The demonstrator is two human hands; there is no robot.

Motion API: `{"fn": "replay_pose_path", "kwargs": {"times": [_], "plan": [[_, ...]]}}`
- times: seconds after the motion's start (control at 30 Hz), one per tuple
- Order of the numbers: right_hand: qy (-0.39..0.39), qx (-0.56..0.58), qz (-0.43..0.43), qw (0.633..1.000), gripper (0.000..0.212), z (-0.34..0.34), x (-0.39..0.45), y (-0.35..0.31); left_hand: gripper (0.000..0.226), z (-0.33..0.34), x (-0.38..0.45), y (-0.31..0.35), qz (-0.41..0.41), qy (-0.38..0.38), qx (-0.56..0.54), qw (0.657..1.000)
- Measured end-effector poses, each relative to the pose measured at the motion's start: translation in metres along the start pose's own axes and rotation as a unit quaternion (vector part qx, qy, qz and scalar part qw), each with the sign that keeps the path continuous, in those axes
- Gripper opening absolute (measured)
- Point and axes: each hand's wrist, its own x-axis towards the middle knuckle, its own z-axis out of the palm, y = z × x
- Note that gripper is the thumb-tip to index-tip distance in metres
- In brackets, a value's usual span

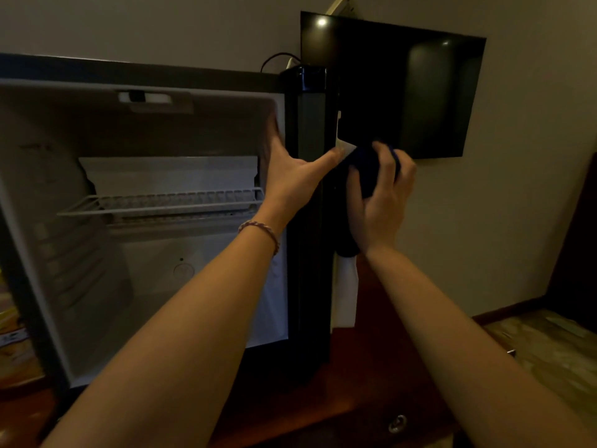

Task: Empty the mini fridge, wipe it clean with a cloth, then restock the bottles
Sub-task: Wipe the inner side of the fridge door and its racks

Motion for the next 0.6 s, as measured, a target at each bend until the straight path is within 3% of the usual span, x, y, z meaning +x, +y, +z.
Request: {"fn": "replay_pose_path", "kwargs": {"times": [0.3, 0.6], "plan": [[0.009, 0.035, 0.010, 0.999, 0.039, 0.006, -0.007, 0.006, 0.130, 0.000, 0.005, -0.008, 0.004, 0.002, 0.006, 1.000], [-0.074, 0.044, 0.089, 0.992, 0.042, -0.017, -0.107, 0.027, 0.109, -0.003, 0.006, -0.006, -0.006, 0.024, 0.036, 0.999]]}}
